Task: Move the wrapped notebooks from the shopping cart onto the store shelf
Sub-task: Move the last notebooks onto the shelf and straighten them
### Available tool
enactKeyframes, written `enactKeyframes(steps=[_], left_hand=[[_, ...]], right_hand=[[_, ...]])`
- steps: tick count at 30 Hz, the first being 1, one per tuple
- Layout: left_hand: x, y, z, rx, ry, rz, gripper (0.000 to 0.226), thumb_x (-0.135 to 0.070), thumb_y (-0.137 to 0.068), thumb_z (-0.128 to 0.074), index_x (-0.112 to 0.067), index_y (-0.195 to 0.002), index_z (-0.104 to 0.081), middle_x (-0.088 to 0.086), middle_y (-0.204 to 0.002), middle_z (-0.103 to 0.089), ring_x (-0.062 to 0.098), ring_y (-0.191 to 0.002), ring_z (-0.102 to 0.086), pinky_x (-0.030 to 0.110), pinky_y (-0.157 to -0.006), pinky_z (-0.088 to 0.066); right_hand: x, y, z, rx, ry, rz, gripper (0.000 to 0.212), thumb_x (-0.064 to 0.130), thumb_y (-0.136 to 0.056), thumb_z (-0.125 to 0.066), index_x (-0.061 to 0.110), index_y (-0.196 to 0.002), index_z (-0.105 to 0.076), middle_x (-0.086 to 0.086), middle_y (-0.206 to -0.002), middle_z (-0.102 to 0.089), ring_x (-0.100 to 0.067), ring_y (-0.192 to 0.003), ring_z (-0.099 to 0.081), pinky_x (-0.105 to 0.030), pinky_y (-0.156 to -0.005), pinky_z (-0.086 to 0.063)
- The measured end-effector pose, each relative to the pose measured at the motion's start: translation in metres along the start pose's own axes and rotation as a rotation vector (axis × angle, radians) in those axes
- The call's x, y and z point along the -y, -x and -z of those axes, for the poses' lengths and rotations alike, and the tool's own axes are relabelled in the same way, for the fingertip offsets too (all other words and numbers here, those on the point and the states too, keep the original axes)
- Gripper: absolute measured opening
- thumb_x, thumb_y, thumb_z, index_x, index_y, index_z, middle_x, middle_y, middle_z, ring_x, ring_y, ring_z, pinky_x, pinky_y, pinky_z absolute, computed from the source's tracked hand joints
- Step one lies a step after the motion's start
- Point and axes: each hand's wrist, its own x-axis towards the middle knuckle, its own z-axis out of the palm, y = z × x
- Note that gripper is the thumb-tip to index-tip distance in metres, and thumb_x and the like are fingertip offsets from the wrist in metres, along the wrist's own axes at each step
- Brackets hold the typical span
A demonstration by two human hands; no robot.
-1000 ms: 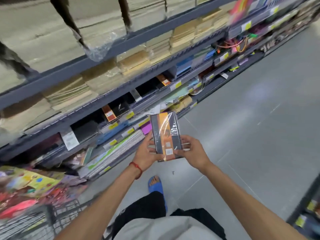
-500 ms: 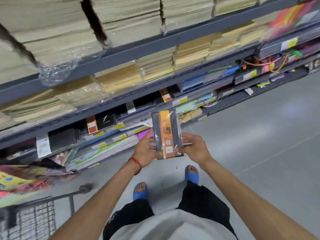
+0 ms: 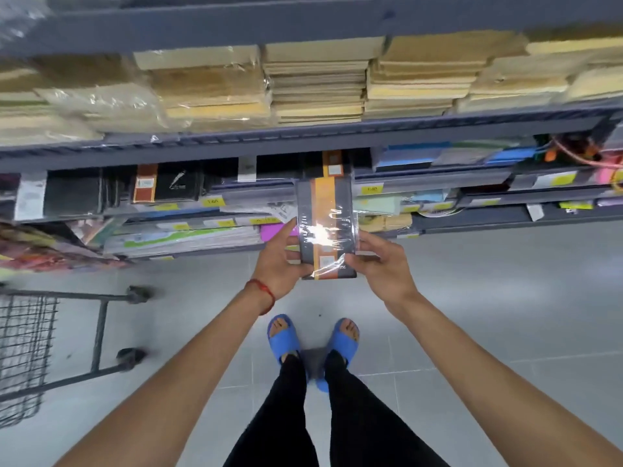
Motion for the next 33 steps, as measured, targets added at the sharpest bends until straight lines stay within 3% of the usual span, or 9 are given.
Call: enactKeyframes(steps=[5, 8, 10, 13, 16, 21, 24, 29, 33], left_hand=[[0.005, -0.038, 0.013, -0.017, -0.084, -0.056, 0.067, -0.007, -0.084, -0.074, -0.021, -0.143, -0.047, -0.002, -0.120, -0.061, 0.015, -0.099, -0.065, 0.015, -0.079, -0.052], [0.008, -0.063, 0.027, -0.133, -0.446, -0.296, 0.045, -0.016, -0.093, -0.061, -0.020, -0.137, -0.054, -0.001, -0.127, -0.061, 0.018, -0.116, -0.057, 0.030, -0.099, -0.047], [0.010, -0.079, 0.036, -0.211, -0.677, -0.419, 0.046, -0.015, -0.095, -0.054, -0.018, -0.140, -0.049, 0.004, -0.136, -0.054, 0.023, -0.123, -0.049, 0.036, -0.105, -0.042], [0.011, -0.102, 0.046, -0.224, -0.934, -0.426, 0.058, -0.017, -0.092, -0.054, -0.013, -0.148, -0.038, 0.008, -0.147, -0.041, 0.030, -0.133, -0.038, 0.047, -0.108, -0.040], [0.012, -0.117, 0.048, -0.164, -1.109, -0.379, 0.068, -0.026, -0.092, -0.054, -0.014, -0.154, -0.026, 0.008, -0.155, -0.031, 0.029, -0.148, -0.017, 0.048, -0.120, -0.021], [0.010, -0.120, 0.039, -0.200, -1.154, -0.355, 0.073, -0.032, -0.091, -0.055, -0.016, -0.155, -0.022, 0.007, -0.149, -0.034, 0.028, -0.139, -0.030, 0.043, -0.121, -0.018], [0.009, -0.120, 0.037, -0.227, -1.111, -0.351, 0.070, -0.032, -0.090, -0.055, -0.016, -0.153, -0.028, 0.007, -0.143, -0.038, 0.030, -0.131, -0.036, 0.042, -0.119, -0.024], [0.012, -0.122, 0.040, -0.251, -1.096, -0.384, 0.062, -0.025, -0.088, -0.058, -0.017, -0.146, -0.038, 0.008, -0.133, -0.044, 0.032, -0.126, -0.039, 0.045, -0.120, -0.022], [0.015, -0.125, 0.036, -0.317, -1.115, -0.411, 0.053, -0.022, -0.087, -0.057, -0.014, -0.138, -0.045, 0.011, -0.125, -0.047, 0.033, -0.119, -0.040, 0.046, -0.115, -0.030]], right_hand=[[-0.015, -0.038, -0.004, -0.021, -0.012, 0.015, 0.034, -0.005, -0.088, -0.071, 0.008, -0.119, -0.069, -0.003, -0.104, -0.071, -0.004, -0.087, -0.067, -0.020, -0.079, -0.054], [-0.025, -0.061, -0.001, -0.008, -0.035, 0.044, 0.040, -0.002, -0.088, -0.071, 0.010, -0.126, -0.068, -0.015, -0.117, -0.071, -0.027, -0.109, -0.068, -0.039, -0.096, -0.056], [-0.027, -0.075, 0.002, -0.009, -0.044, 0.050, 0.040, 0.004, -0.087, -0.073, 0.017, -0.125, -0.069, -0.016, -0.118, -0.071, -0.033, -0.112, -0.067, -0.047, -0.100, -0.054], [-0.024, -0.088, 0.007, -0.018, -0.098, 0.034, 0.037, 0.003, -0.091, -0.071, 0.019, -0.124, -0.068, -0.020, -0.117, -0.070, -0.023, -0.099, -0.068, -0.034, -0.088, -0.054], [-0.021, -0.098, 0.007, -0.015, -0.098, 0.015, 0.044, 0.008, -0.092, -0.071, 0.019, -0.134, -0.063, -0.017, -0.122, -0.069, -0.023, -0.108, -0.065, -0.030, -0.085, -0.049], [-0.011, -0.102, 0.001, -0.103, -0.080, 0.012, 0.055, 0.009, -0.093, -0.070, 0.021, -0.143, -0.051, -0.004, -0.121, -0.069, -0.017, -0.113, -0.066, -0.031, -0.098, -0.049], [-0.010, -0.094, -0.002, -0.100, -0.040, 0.101, 0.063, 0.004, -0.082, -0.079, 0.017, -0.138, -0.054, 0.005, -0.113, -0.071, -0.010, -0.104, -0.069, -0.020, -0.084, -0.054], [-0.023, -0.096, -0.013, -0.066, 0.148, 0.222, 0.076, -0.005, -0.070, -0.086, 0.015, -0.137, -0.056, -0.003, -0.113, -0.073, -0.009, -0.104, -0.069, -0.019, -0.075, -0.058], [-0.027, -0.107, -0.025, -0.182, 0.240, 0.325, 0.071, 0.010, -0.069, -0.091, 0.017, -0.133, -0.060, -0.001, -0.115, -0.072, -0.007, -0.108, -0.065, -0.022, -0.088, -0.056]])
